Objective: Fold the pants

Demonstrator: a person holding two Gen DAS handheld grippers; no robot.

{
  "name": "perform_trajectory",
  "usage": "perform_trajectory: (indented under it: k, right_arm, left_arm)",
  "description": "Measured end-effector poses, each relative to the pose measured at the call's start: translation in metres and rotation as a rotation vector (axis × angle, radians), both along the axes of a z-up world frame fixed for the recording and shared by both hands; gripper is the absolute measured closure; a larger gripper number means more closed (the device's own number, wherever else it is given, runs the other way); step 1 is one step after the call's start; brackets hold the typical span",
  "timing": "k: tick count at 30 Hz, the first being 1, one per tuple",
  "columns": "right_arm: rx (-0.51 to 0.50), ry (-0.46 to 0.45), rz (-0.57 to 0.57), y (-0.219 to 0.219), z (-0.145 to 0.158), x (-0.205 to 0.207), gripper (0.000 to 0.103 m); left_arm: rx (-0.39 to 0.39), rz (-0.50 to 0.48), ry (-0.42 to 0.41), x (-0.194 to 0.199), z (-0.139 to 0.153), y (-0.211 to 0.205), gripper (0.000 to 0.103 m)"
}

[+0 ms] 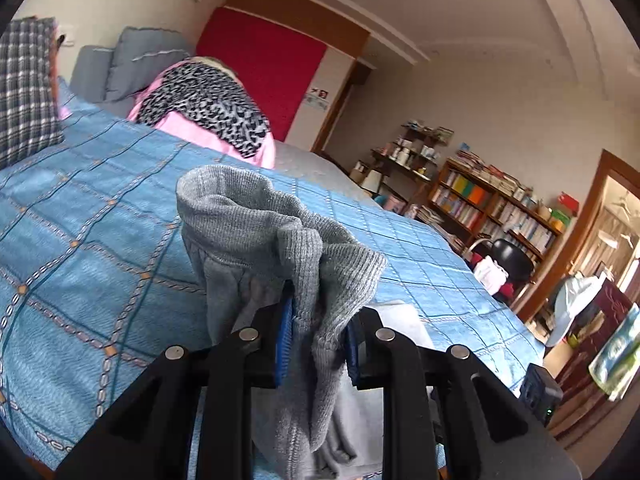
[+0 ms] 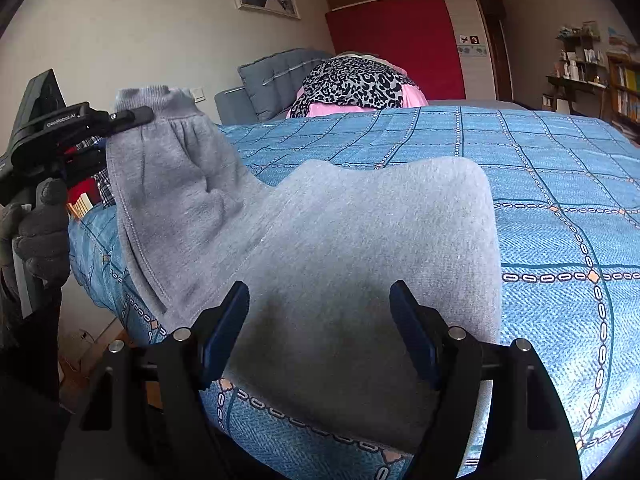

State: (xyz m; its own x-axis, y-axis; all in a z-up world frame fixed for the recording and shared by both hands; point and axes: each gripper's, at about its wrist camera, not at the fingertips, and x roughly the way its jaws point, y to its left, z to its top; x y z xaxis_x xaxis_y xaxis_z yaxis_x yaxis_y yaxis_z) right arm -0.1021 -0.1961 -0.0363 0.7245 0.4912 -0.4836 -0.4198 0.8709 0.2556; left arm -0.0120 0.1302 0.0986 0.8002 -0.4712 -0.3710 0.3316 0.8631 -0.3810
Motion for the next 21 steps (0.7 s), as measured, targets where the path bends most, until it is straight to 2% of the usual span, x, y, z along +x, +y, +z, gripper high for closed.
perform_trajectory:
  k: [4,10,14,21]
  right_arm:
    - [0.04,0.013,-0.022,-0.013,-0.003,0.001,0.029]
    - [0.108,0.016,-0.061,-0.037,-0.006,0.0,0.029]
    - [0.142,0.009,-0.085,-0.054,-0.007,-0.004,0.029]
    - [0.168,0.011,-0.177,-0.089,-0.012,-0.013,0.029]
  left_arm:
    - [0.069,-0.135,-0.038,-0.006,0.012,-0.053,0.082]
    - [0.175,-0.311,-0.038,-0.008,0.004,-0.13,0.082]
    - [0.269,-0.389,0.007,-0.007,-0.02,-0.173,0.082]
    - [0.361,-0.427,0.115,0.0,-0.066,-0.207,0.081]
